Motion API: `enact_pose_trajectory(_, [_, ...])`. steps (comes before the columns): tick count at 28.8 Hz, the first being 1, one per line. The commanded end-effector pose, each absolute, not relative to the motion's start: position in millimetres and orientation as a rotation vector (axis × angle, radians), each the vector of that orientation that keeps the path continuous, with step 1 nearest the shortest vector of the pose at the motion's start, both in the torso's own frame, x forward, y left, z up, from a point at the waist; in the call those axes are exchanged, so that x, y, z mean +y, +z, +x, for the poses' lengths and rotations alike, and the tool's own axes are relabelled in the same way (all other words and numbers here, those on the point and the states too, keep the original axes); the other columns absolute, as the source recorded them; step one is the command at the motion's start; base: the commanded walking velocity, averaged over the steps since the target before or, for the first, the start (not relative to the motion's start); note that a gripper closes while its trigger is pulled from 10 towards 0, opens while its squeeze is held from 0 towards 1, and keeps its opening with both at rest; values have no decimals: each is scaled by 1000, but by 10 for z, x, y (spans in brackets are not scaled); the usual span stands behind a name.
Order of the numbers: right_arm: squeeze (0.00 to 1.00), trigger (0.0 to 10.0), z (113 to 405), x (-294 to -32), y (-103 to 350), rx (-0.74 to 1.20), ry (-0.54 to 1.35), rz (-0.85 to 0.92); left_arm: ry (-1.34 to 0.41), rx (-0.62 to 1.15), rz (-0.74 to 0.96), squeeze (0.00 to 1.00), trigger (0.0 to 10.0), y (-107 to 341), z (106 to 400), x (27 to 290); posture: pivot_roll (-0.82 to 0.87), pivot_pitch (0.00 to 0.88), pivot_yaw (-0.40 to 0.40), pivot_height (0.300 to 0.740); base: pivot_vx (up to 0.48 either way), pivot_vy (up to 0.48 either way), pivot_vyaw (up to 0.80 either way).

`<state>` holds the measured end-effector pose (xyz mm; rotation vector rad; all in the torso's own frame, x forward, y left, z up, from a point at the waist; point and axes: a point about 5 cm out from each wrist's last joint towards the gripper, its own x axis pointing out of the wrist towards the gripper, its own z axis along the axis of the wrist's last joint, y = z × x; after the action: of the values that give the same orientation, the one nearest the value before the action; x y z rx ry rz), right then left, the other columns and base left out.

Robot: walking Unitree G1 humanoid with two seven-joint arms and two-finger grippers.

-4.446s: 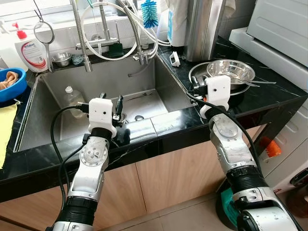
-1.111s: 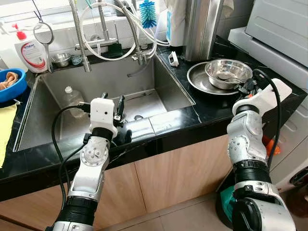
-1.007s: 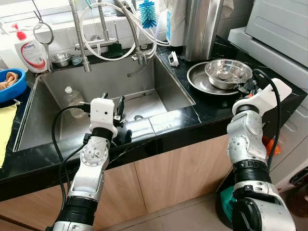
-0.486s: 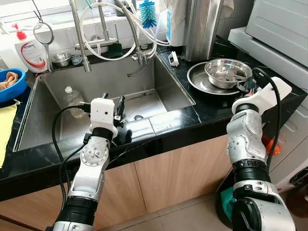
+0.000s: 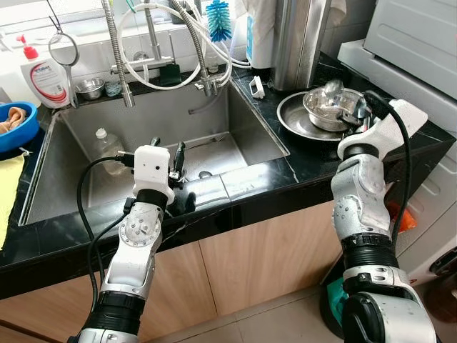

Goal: Kitchen organization

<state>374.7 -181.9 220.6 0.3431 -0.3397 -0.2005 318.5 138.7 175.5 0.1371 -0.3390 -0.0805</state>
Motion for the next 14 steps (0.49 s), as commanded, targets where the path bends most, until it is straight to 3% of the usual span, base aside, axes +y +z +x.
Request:
enact_pose_trajectory(1, [0, 10000, 3752, -1739, 2365, -397, -159, 317, -73, -351, 149, 0, 10000, 1800, 3196, 1405, -152, 0, 90, 740, 0, 0, 0])
enact_pose_trajectory(8, [0, 10000, 3742, -1438, 2547, -453, 40, 92, -62, -346, 152, 0, 10000, 1787, 3196, 1435, -163, 0, 93, 740, 0, 0, 0])
enact_pose_trajectory(9, [0, 10000, 3768, -1294, 2507, -397, 146, 12, -65, -345, 151, 0, 10000, 1785, 3196, 1422, -164, 0, 92, 740, 0, 0, 0])
enact_pose_trajectory(13, [0, 10000, 3818, -1166, 2381, -286, 233, -100, -67, -346, 149, 0, 10000, 1791, 3202, 1410, -162, 0, 90, 740, 0, 0, 0])
enact_pose_trajectory(14, [0, 10000, 3821, -1058, 2272, -222, 329, -151, -65, -346, 149, 0, 10000, 1790, 3200, 1410, -162, 0, 89, 740, 0, 0, 0])
